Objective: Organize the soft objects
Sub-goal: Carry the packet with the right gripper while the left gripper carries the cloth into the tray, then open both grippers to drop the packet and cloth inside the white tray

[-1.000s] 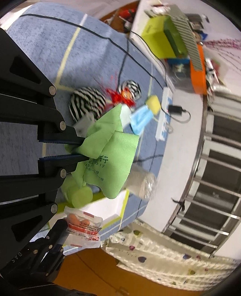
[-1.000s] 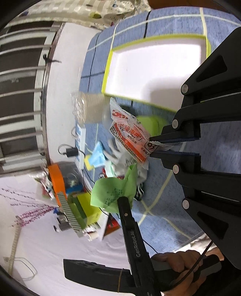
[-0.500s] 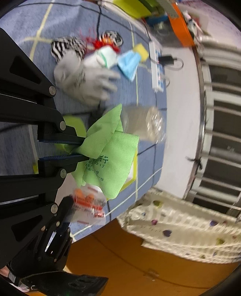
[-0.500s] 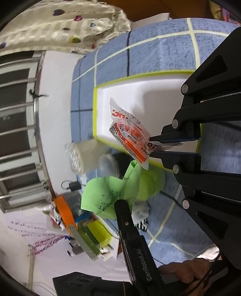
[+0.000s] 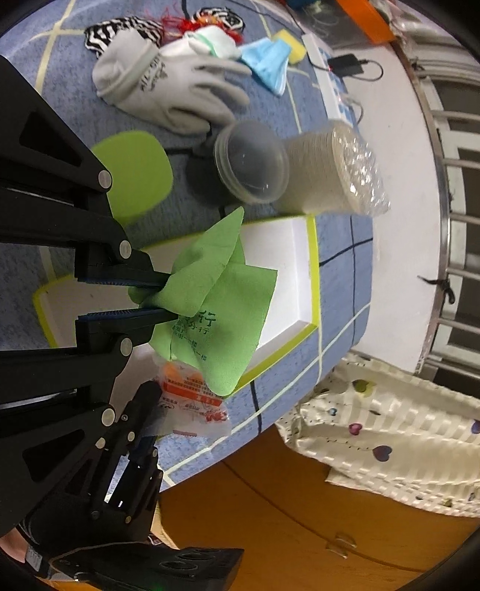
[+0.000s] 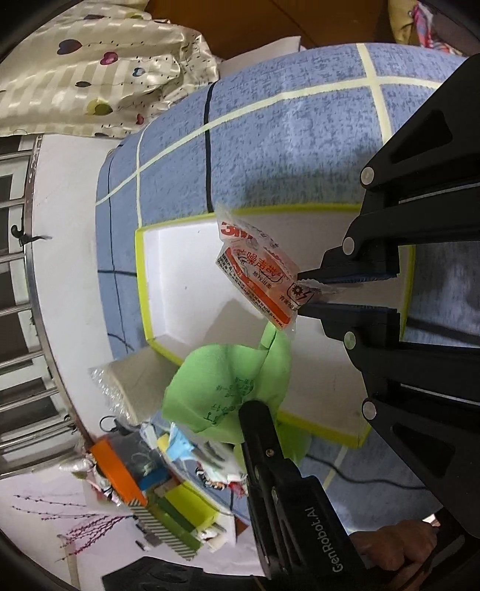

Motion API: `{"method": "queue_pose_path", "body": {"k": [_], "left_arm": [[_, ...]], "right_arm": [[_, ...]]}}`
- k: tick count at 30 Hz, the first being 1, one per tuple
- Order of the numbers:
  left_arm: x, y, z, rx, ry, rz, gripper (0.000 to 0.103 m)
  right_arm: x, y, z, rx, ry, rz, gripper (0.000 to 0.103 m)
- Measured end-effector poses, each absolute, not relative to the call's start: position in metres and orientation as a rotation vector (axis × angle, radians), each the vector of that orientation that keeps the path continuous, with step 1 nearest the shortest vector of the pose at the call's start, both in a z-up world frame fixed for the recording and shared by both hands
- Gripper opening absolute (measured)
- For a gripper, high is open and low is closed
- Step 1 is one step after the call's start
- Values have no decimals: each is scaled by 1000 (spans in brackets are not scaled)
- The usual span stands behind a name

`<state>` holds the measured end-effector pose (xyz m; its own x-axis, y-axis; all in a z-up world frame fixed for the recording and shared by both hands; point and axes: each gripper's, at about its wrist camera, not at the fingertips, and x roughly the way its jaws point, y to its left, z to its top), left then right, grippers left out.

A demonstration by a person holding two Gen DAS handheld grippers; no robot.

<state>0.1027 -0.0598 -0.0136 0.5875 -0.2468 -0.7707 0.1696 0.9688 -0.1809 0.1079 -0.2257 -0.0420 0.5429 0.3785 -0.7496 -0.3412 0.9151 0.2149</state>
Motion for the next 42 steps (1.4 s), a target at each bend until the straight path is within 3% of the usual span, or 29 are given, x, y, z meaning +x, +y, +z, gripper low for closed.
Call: {"method": "queue_pose_path", "body": {"k": [2,5,6,13,42], "left_arm": [[106,-62,-16,-93,921,-253,10],[110,-65,-20,-97,933,-263,13],[111,-65,-20,-97,935,-264,16],[110,-64,-15,-103,912,-286,38],[39,16,30,-166,752,-136,38]], "right_arm": [[108,-227,-42,30,901,419,23],[107,-228,-41,10,897,418,45],[106,-228,-41,5,895,417,45],[100,-236,-30,11,856,385,45],[61,-187,19,-14,719,482,45]]}}
